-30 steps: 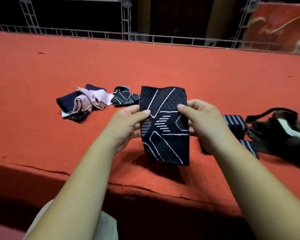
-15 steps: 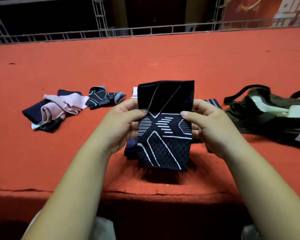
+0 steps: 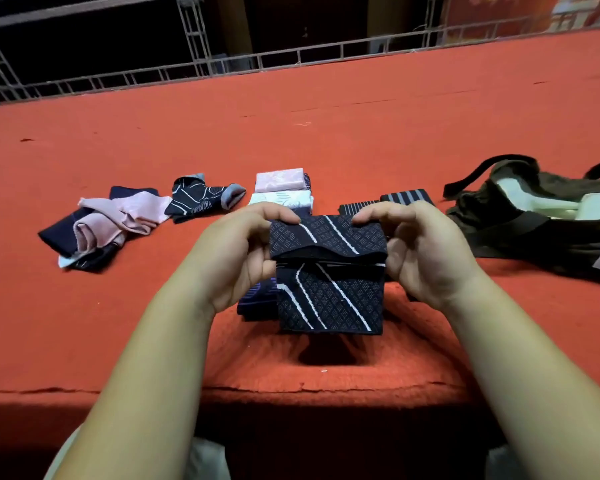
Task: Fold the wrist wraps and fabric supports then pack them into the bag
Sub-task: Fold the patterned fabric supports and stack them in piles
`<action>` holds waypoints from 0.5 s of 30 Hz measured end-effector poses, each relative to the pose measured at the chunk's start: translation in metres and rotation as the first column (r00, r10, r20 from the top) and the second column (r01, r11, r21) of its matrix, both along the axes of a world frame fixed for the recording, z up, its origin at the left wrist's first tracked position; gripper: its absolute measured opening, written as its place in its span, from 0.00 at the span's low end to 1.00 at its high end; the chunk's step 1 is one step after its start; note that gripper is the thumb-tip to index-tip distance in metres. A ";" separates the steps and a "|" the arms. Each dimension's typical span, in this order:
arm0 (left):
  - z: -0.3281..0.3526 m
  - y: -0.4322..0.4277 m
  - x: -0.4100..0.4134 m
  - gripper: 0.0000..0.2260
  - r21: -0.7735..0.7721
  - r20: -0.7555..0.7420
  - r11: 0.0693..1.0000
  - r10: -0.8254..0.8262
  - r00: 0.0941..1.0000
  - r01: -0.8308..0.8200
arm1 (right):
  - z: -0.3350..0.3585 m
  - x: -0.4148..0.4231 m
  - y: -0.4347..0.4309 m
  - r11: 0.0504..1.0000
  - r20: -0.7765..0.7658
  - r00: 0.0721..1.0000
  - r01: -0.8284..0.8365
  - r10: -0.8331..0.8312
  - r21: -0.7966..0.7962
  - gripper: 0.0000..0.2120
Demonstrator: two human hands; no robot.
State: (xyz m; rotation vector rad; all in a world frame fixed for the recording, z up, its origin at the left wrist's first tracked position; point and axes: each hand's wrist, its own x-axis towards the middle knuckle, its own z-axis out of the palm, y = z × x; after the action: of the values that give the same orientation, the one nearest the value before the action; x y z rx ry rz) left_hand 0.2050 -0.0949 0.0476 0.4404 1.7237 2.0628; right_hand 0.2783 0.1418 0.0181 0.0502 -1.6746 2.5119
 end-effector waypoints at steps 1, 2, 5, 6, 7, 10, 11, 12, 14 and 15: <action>0.000 0.001 0.001 0.16 0.004 0.007 1.000 -0.009 1.000 0.009 | -0.001 -0.001 0.001 0.999 0.006 1.000 0.005 -0.005 0.038 0.18; -0.002 0.001 0.002 0.13 -0.011 -0.002 1.000 -0.016 1.000 0.016 | -0.003 -0.002 0.000 0.996 0.010 1.000 0.010 -0.011 0.094 0.15; -0.008 0.003 0.005 0.02 -0.115 -0.134 0.993 0.002 0.991 -0.018 | -0.010 -0.007 0.000 0.970 0.005 1.000 -0.008 0.007 0.244 0.07; -0.012 0.002 0.002 0.05 -0.151 -0.193 0.988 0.011 0.981 -0.041 | -0.013 -0.008 -0.001 0.967 0.011 1.000 -0.009 0.007 0.256 0.09; -0.017 0.002 0.000 0.08 -0.178 -0.227 0.982 0.019 0.974 -0.060 | -0.014 -0.008 -0.002 0.968 0.014 1.000 -0.007 0.004 0.252 0.11; -0.023 0.000 -0.004 0.12 -0.161 -0.256 0.981 0.062 0.965 -0.106 | -0.020 -0.011 -0.008 0.972 0.002 1.000 -0.010 0.010 0.235 0.16; -0.024 -0.001 -0.005 0.12 -0.149 -0.253 0.983 0.064 0.965 -0.104 | -0.021 -0.012 -0.008 0.973 -0.009 1.000 -0.007 0.009 0.231 0.17; -0.025 -0.002 -0.006 0.12 -0.137 -0.254 0.985 0.064 0.965 -0.101 | -0.023 -0.014 -0.009 0.972 -0.025 1.000 -0.003 0.009 0.235 0.18; -0.025 -0.004 -0.007 0.14 -0.127 -0.274 0.988 0.049 0.961 -0.087 | -0.024 -0.016 -0.009 0.962 -0.054 0.999 0.011 0.003 0.272 0.18; -0.024 -0.005 -0.007 0.15 -0.133 -0.282 0.986 0.054 0.958 -0.095 | -0.024 -0.015 -0.010 0.958 -0.072 0.997 0.022 -0.002 0.287 0.19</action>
State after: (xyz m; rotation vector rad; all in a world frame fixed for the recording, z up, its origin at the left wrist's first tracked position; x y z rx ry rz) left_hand 0.1977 -0.0994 0.0233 0.6533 2.0671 1.9834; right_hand 0.2628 0.1319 -0.0059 0.1537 -1.9883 2.2088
